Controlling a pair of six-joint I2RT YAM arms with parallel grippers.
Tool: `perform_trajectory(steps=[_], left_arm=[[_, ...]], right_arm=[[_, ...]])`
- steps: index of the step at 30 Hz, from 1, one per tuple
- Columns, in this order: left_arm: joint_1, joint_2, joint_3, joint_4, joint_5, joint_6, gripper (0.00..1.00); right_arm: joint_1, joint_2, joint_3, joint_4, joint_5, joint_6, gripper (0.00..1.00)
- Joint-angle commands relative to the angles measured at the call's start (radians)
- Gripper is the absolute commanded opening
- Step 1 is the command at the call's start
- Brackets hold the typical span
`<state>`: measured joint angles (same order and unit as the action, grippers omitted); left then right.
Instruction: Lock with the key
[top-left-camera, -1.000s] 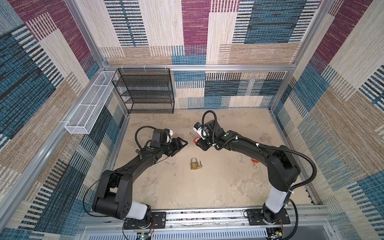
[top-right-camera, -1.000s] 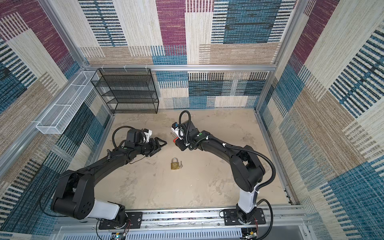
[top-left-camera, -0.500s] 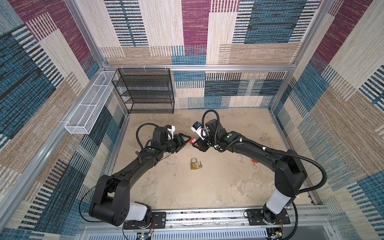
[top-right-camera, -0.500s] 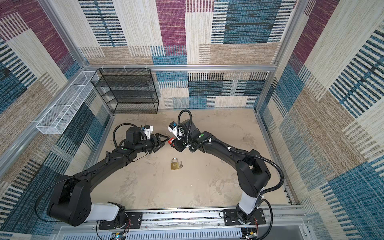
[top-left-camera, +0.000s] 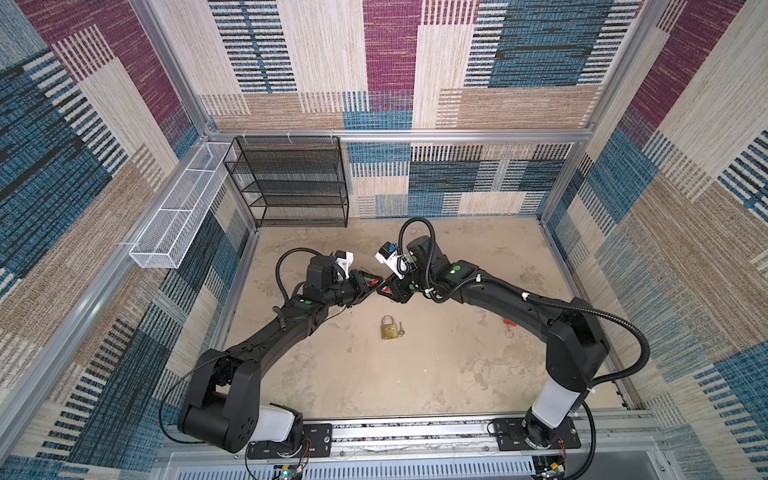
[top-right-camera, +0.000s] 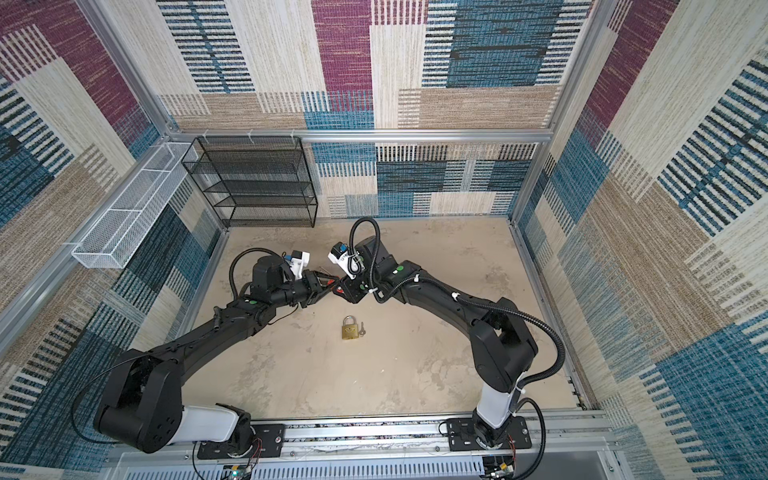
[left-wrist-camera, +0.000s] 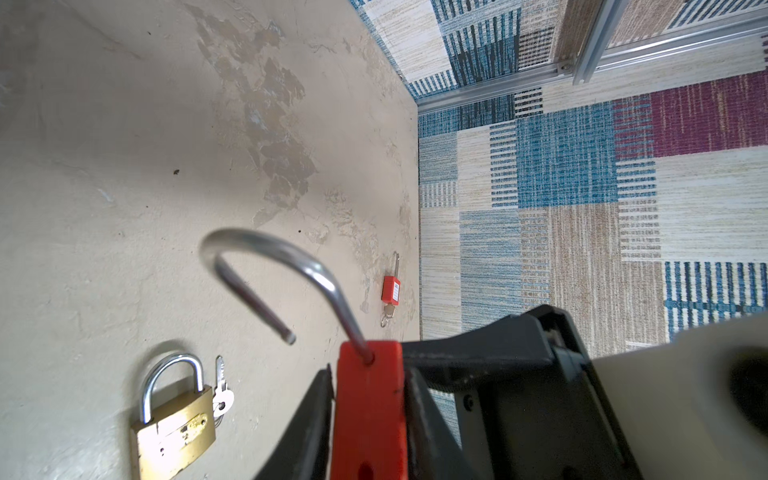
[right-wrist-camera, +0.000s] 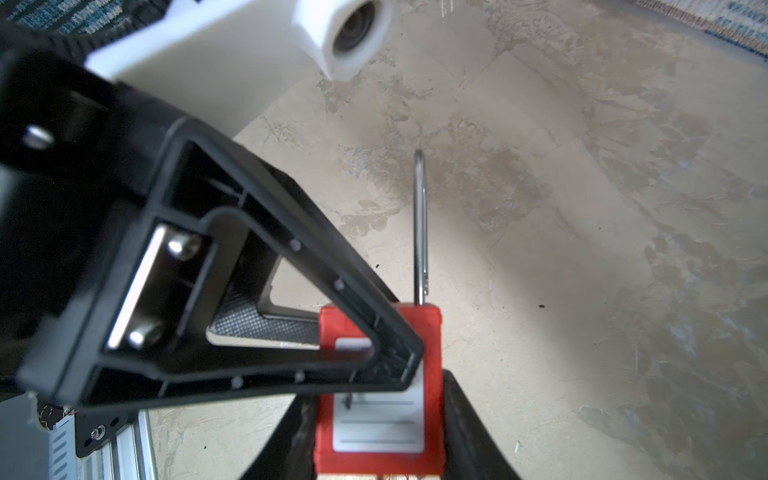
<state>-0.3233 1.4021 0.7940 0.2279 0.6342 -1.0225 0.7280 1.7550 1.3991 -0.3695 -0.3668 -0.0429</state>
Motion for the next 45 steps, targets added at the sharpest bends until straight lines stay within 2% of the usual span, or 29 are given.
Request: perform_trajectory(steps=[1,7,14,17,24,31,32,38,45], left_arm=[[-0.002,0.009,-0.007,0.064,0.020,-0.017,0.19],[-0.001,0.010,-0.041,0.169,0.034,-0.034,0.06],[0.000,0.030,-0.062,0.273,0.045,-0.067,0.01],[0.000,0.022,-0.040,0.271,0.040,-0.057,0.00],[0.000,-0.032,-0.031,0.243,-0.032,-0.018,0.00],[0.001,-0.048,-0.038,0.339,-0.046,-0.023,0.00],[0.003,-0.048,-0.039,0.357,-0.083,-0.027,0.00],[0.007,-0.053,-0.032,0.454,-0.105,-0.036,0.00],[0.009,-0.094,-0.046,0.497,-0.133,-0.019,0.00]], right_arm=[[0.002,0.001,0.015,0.044,-0.043,-0.005,0.35],[0.002,0.007,0.011,0.059,-0.049,0.003,0.41],[0.002,-0.071,-0.070,0.161,0.008,0.036,0.68],[-0.005,-0.127,-0.130,0.221,0.025,0.049,0.73],[-0.080,-0.225,-0.187,0.282,0.017,0.141,0.75],[-0.225,-0.348,-0.298,0.443,-0.153,0.316,0.77],[-0.235,-0.350,-0.298,0.454,-0.182,0.335,0.77],[-0.257,-0.337,-0.300,0.547,-0.299,0.454,0.77],[-0.262,-0.328,-0.362,0.770,-0.409,0.677,0.76]])
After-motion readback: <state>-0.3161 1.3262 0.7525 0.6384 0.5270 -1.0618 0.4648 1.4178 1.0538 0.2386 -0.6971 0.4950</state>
